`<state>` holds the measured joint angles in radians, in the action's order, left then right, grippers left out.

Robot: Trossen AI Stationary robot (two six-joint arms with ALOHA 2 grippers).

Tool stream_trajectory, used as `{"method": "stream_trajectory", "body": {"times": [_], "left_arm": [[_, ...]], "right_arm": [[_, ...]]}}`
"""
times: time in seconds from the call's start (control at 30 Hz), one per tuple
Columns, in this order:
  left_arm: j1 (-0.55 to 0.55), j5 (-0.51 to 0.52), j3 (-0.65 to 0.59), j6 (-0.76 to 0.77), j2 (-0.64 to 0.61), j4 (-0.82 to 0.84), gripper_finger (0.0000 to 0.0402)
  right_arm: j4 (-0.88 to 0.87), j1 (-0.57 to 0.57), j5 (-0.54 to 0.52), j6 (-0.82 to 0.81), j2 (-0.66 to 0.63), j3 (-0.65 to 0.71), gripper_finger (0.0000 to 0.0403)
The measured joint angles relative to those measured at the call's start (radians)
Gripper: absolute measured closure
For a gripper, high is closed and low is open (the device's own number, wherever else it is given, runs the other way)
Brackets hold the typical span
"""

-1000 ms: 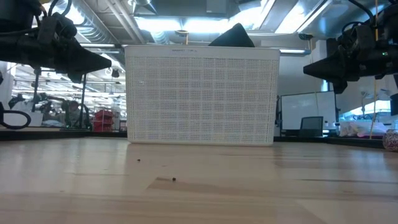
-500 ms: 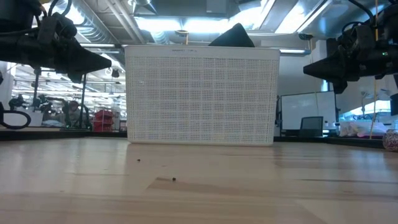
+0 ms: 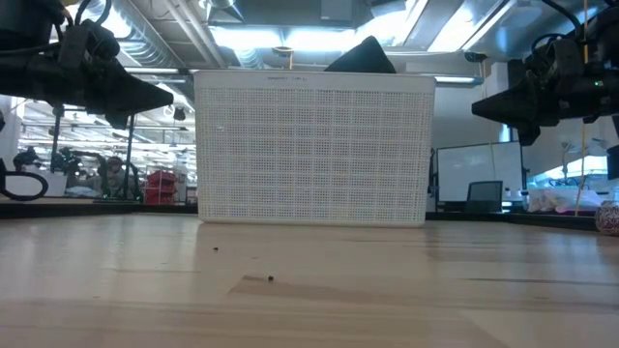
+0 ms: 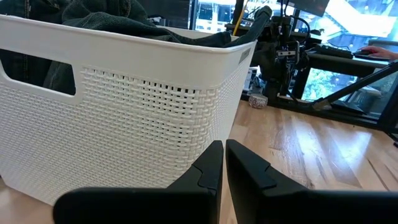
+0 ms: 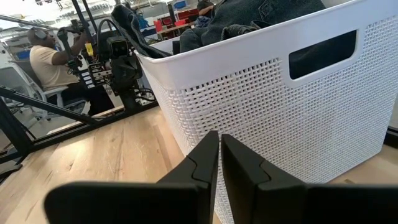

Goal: Sort clothes
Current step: Return to Home Position

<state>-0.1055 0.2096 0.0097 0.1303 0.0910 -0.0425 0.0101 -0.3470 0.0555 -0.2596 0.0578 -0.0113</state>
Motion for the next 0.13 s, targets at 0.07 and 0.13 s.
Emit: {"method": "stream_trajectory", "body": {"times": [0.07,0.13], "left_arm": [[0.000,0.000,0.000,0.000,0.000,0.000,0.0386],[0.000,0.000,0.000,0.000,0.000,0.000,0.0386]], "right_arm": [[0.000,0.000,0.000,0.000,0.000,0.000,0.0368],[0.000,0.000,0.000,0.000,0.000,0.000,0.0368]]}}
